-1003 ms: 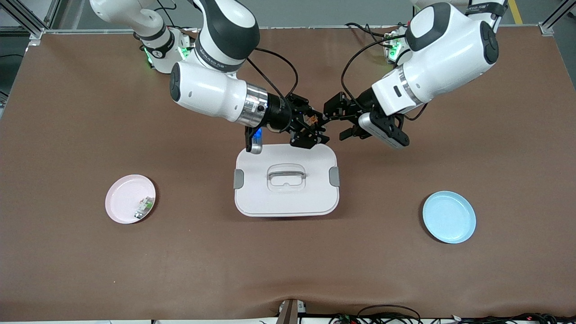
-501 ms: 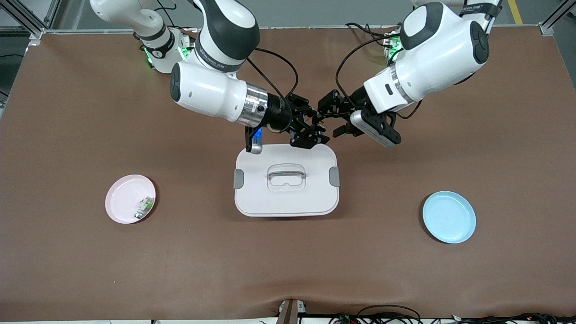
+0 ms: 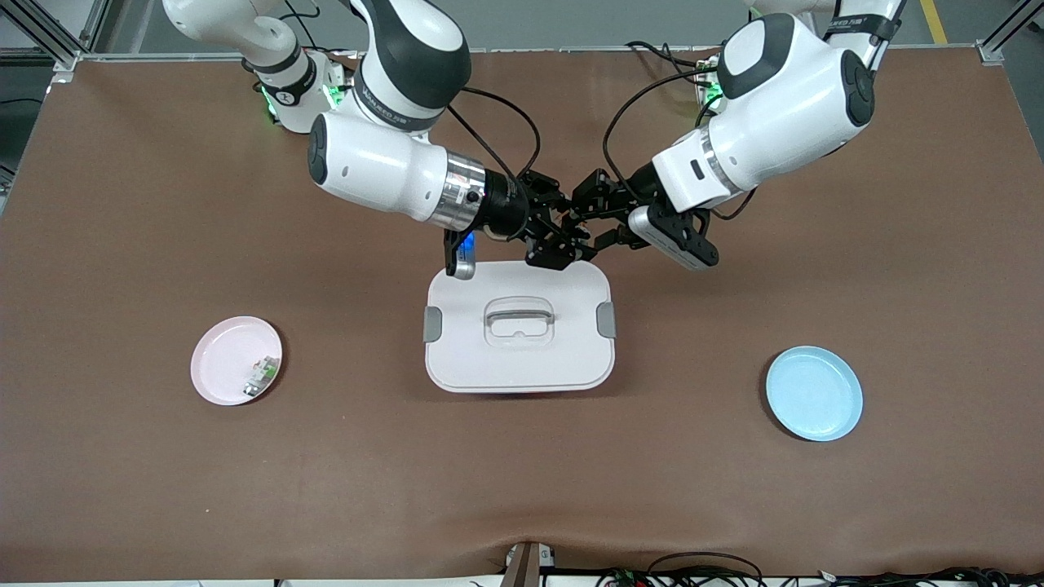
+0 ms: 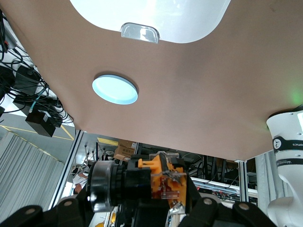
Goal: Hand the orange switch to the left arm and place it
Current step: 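Close the left gripper on the switch held by the right gripper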
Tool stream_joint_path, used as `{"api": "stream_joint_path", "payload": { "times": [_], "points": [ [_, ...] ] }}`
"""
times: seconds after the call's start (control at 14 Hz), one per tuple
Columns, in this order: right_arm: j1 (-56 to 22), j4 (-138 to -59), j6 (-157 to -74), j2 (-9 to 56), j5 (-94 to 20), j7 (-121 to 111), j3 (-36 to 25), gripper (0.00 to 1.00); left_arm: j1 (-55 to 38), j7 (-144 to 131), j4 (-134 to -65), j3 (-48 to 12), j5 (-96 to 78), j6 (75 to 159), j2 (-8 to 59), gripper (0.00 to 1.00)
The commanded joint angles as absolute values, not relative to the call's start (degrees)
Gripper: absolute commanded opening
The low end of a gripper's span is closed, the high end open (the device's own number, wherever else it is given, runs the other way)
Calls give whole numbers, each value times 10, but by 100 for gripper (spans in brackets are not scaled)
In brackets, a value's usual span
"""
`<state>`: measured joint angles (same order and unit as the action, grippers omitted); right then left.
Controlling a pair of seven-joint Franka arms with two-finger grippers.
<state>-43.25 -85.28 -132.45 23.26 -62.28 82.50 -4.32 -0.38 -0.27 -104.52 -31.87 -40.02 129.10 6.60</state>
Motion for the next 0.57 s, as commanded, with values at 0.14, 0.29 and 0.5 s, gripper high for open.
{"api": "stream_joint_path", "payload": {
  "times": [0.14,0.29,0.5],
  "points": [
    [-438,-838,-1326,239,-631,831,-48,30,-11,-3,-1047,-322,-428,1314,69,51],
    [-438,-838,-1326,239,-631,831,-48,30,-11,-3,-1047,-322,-428,1317,69,42],
    [-438,-838,-1326,239,-630,831,-48,30,-11,-3,-1047,-322,-428,1317,73,25]
  ]
}}
